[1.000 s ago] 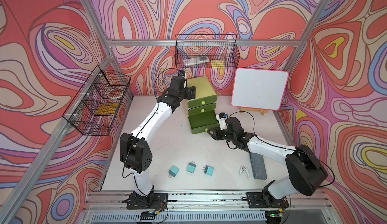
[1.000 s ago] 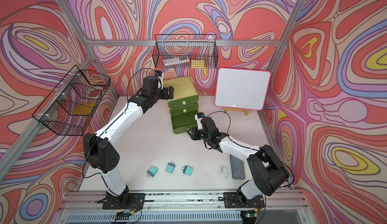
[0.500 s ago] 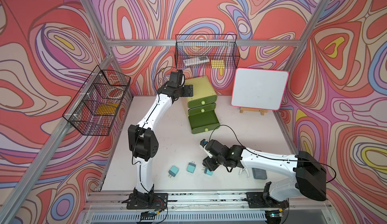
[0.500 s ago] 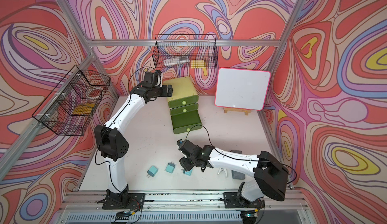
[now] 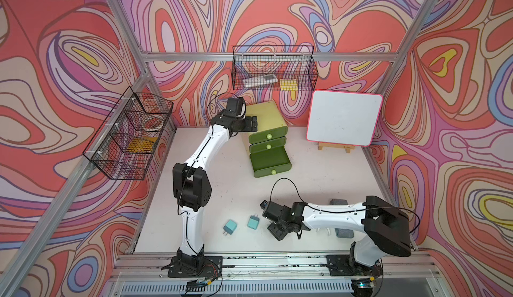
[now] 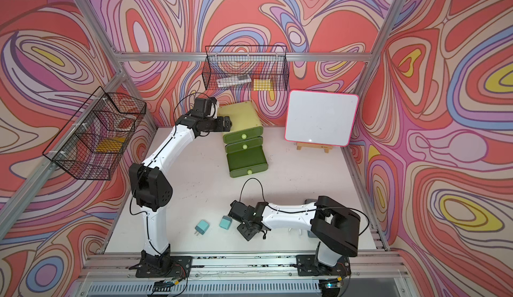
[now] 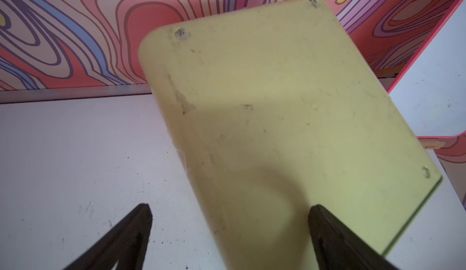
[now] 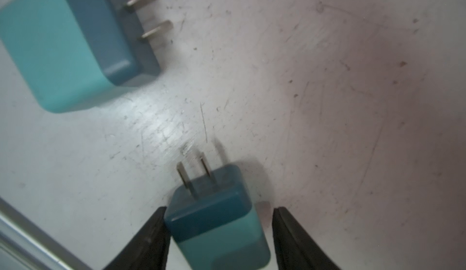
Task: Place the plugs into the drawer by color
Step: Pick up the plug from the center of the board.
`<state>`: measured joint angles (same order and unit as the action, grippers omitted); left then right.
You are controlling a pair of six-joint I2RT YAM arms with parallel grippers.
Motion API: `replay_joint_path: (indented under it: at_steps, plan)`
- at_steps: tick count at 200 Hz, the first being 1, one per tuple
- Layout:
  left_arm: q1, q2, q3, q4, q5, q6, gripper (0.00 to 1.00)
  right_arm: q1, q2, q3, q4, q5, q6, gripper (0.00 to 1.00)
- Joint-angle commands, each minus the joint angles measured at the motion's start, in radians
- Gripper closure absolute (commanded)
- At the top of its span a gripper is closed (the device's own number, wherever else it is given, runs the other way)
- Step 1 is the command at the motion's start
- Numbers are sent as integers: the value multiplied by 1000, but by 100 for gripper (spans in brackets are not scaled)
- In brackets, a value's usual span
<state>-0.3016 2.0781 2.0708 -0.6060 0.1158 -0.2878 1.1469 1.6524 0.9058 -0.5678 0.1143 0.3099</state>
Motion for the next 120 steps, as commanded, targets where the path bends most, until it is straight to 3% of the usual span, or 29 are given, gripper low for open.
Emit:
replay_joint_path:
  at_steps: [1,21,43,87,120]
  plan:
    - [4,18,29,-43,15,4,4,2,12,34,4,38,-6,47]
    - [4,23,33,-42,14,7,4,2,-3,53,-32,92,-8,57]
    - [4,34,52,-46,7,6,4,-34,-49,92,-51,130,-25,61]
    - [4,38,66,-35,12,-2,5,-305,-113,232,17,66,-90,66]
    - [9,55,67,-35,6,-11,5,-476,11,390,51,38,-124,69]
